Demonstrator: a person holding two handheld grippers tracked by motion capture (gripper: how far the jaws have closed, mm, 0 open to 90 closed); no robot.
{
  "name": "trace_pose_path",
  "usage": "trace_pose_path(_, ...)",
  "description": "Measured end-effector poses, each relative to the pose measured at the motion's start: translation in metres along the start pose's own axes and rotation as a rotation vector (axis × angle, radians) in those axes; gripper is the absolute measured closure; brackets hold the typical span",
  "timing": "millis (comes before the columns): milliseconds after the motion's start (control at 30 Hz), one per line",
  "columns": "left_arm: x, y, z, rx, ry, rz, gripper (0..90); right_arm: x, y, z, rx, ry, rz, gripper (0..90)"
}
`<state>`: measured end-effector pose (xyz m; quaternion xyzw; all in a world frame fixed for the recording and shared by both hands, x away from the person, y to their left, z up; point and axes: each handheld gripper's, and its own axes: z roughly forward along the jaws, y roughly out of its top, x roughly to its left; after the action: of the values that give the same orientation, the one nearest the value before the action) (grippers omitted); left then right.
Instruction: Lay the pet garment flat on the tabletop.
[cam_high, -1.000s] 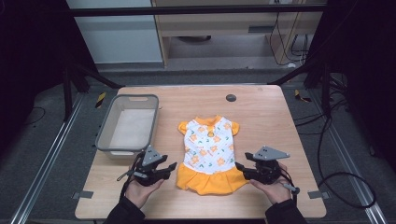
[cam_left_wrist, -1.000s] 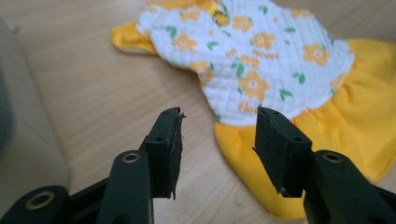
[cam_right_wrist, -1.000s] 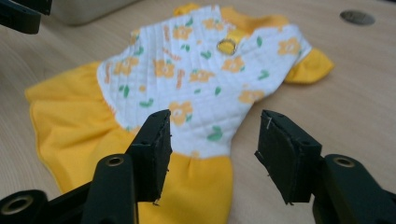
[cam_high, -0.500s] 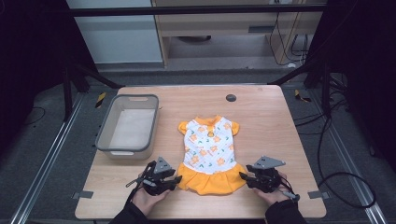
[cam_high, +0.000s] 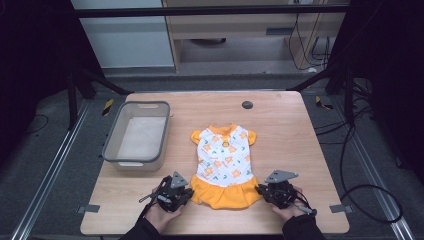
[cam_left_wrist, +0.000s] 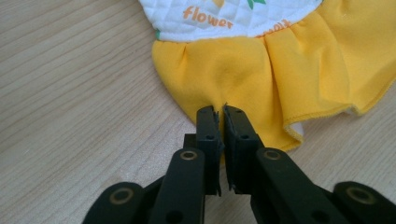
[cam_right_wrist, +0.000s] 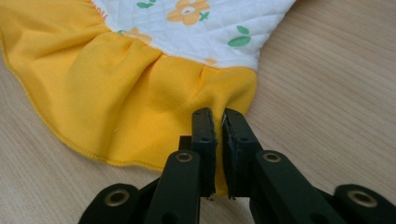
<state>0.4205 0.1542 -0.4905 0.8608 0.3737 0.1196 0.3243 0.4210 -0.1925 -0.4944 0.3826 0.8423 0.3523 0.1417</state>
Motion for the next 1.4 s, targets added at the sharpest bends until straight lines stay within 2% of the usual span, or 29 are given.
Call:
trace_pose_path(67,-0.001,0.000,-0.001,0.002,0.011,0.011,87.0,0.001,0.001,-0.001,0.004,0.002,-0.002,85.7)
trace_pose_path(133,-0.001,-0.001,-0.006,0.000,0.006,0.005,87.2,0.002,0.001,-0.003,0.005,0.012,0.002,85.8)
trace_pose_path(267,0.004,-0.005,-0.020,-0.013,0.012,0.001,87.2,0.007,0.000,-0.009,0.008,0.061,0.014,85.7)
trace_pose_path(333,0.005,-0.009,-0.022,0.000,0.015,0.002,87.0,0.011,-0.003,-0.009,0.017,0.080,0.009,85.0)
trace_pose_path(433,0.005,-0.013,-0.022,-0.001,0.008,0.009,84.4,0.016,-0.007,-0.009,0.017,0.081,-0.005,79.3)
trace_pose_path(500,0.005,-0.013,-0.026,-0.028,0.007,0.006,77.7,0.017,-0.008,-0.011,-0.004,0.077,-0.011,75.9)
trace_pose_path(600,0.008,-0.011,-0.037,-0.106,0.008,-0.004,67.6,0.014,-0.007,-0.018,-0.062,0.064,-0.008,71.3)
trace_pose_path(700,0.016,-0.007,-0.045,-0.175,0.032,-0.007,57.8,0.011,-0.003,-0.025,-0.117,0.046,-0.002,72.6)
trace_pose_path(800,0.027,0.002,-0.047,-0.216,0.033,-0.035,56.2,0.006,0.004,-0.027,-0.158,0.027,0.006,76.9)
trace_pose_path(900,0.033,0.013,-0.047,-0.239,0.058,-0.024,58.2,-0.001,0.013,-0.026,-0.198,0.024,0.019,82.4)
trace_pose_path(1033,0.036,0.033,-0.038,-0.263,0.070,-0.015,68.5,-0.007,0.026,-0.017,-0.222,0.019,0.033,87.5)
trace_pose_path(1067,0.035,0.038,-0.034,-0.263,0.062,-0.016,70.5,-0.009,0.030,-0.014,-0.225,0.023,0.038,88.2)
trace_pose_path(1167,0.028,0.055,-0.019,-0.265,0.050,0.012,77.8,-0.013,0.040,-0.002,-0.242,0.025,0.044,89.4)
trace_pose_path(1267,0.023,0.069,0.000,-0.247,0.040,0.035,80.6,-0.014,0.050,0.013,-0.242,0.033,0.055,89.6)
trace_pose_path(1333,0.019,0.076,0.016,-0.217,0.053,0.067,80.9,-0.013,0.054,0.022,-0.237,0.048,0.065,89.4)
trace_pose_path(1400,0.019,0.078,0.028,-0.191,0.044,0.056,80.9,-0.011,0.055,0.031,-0.219,0.044,0.053,88.9)
